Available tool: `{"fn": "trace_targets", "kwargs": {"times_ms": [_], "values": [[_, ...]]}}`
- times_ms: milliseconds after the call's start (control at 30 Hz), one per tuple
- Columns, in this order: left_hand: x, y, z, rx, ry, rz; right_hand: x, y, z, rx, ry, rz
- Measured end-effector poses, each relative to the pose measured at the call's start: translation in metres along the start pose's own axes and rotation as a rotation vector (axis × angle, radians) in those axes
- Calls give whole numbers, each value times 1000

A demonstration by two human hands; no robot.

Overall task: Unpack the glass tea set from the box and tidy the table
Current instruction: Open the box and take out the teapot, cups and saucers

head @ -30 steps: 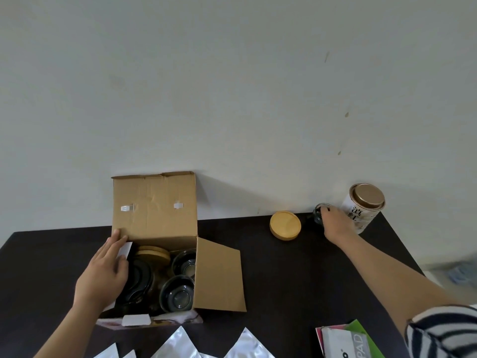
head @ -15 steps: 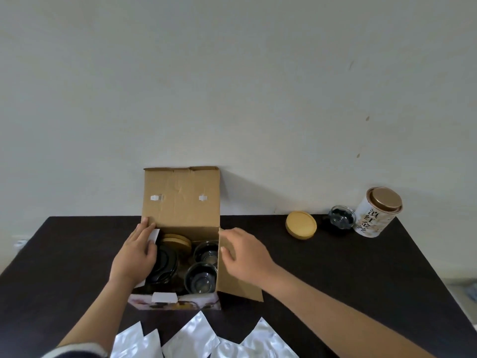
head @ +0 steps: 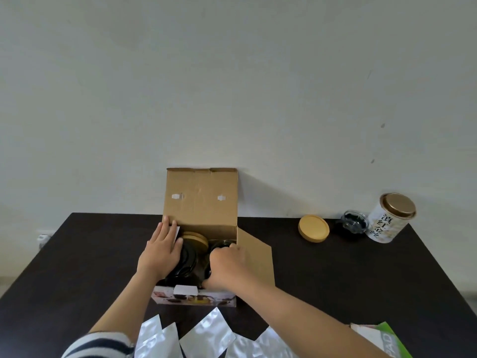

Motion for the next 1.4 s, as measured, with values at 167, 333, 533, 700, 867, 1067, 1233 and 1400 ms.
{"fn": "trace_targets", "kwargs": {"times_ms": [167, 333, 533, 700, 867, 1067, 1233, 1400], "values": [[1, 4, -1, 26, -61, -16, -10, 12, -4, -1, -267, -170], [-2, 5, -3, 22, -109, -20, -33, 27, -38, 39, -558, -368], [-3, 6, -7, 18, -127, -32, -17, 30, -144, 380, -518, -361], [-3, 6, -10, 20, -133, -56, 13, 36, -237, 684, -346, -226], [-2, 6, -10, 12, -120, -70, 26, 38, -297, 821, -394, -215], [0, 6, -7, 15, -132, -69, 25, 22, -322, 829, -465, -268], [4, 4, -3, 42, -215, -45, 17, 5, -338, 828, -482, -318], [7, 4, -6, 104, -248, -62, 11, -10, -356, 804, -481, -340]]}}
Point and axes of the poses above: each hand's wrist, its own y-axis away from the middle knuckle, its own x-axis out of the palm, z = x × y, the point moved 2 cm from there along -y, towards the middle knuckle, and after that the axes turned 11 degrees about x, right-handed, at the moved point
